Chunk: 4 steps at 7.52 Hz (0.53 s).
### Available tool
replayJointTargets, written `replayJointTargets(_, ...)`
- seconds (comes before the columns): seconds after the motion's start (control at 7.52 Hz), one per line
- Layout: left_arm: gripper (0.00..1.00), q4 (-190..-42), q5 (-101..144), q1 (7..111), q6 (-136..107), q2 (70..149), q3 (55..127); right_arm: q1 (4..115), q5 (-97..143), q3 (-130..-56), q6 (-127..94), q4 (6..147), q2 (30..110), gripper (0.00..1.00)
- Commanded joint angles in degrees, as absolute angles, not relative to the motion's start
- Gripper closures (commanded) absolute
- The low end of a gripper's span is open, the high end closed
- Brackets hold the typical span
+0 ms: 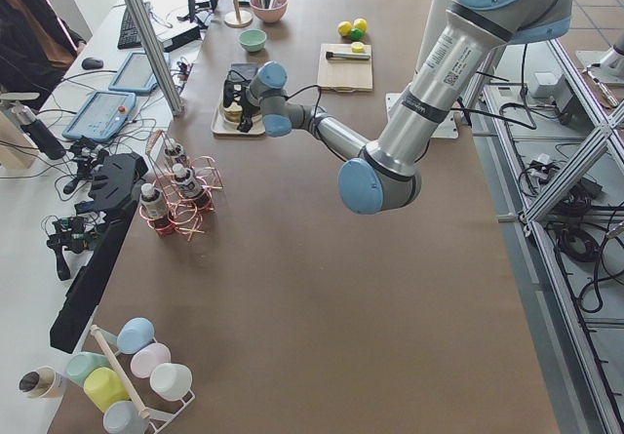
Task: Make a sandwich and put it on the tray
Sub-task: 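Open the left gripper and withdraw the left arm from the tray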
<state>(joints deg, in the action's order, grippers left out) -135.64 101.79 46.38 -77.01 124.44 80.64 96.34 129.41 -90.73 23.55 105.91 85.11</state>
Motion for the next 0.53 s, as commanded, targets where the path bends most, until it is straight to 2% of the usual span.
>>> replayJointTargets(0.0,0.02,-136.3,103.1,48.1,-74.4,120.5,84.5,96.3,129.5,-90.5,23.5,105.8,85.0,0.00)
replayJointTargets(0.13,0.02,-136.1,110.2,51.6,-74.4,117.4,87.7,96.4,129.5,-90.6,23.5,105.7,85.2,0.00)
replayJointTargets(0.4,0.02,-135.7,135.2,64.0,-61.3,112.9,88.0,96.2,129.7,-90.8,23.7,105.8,85.3,0.00)
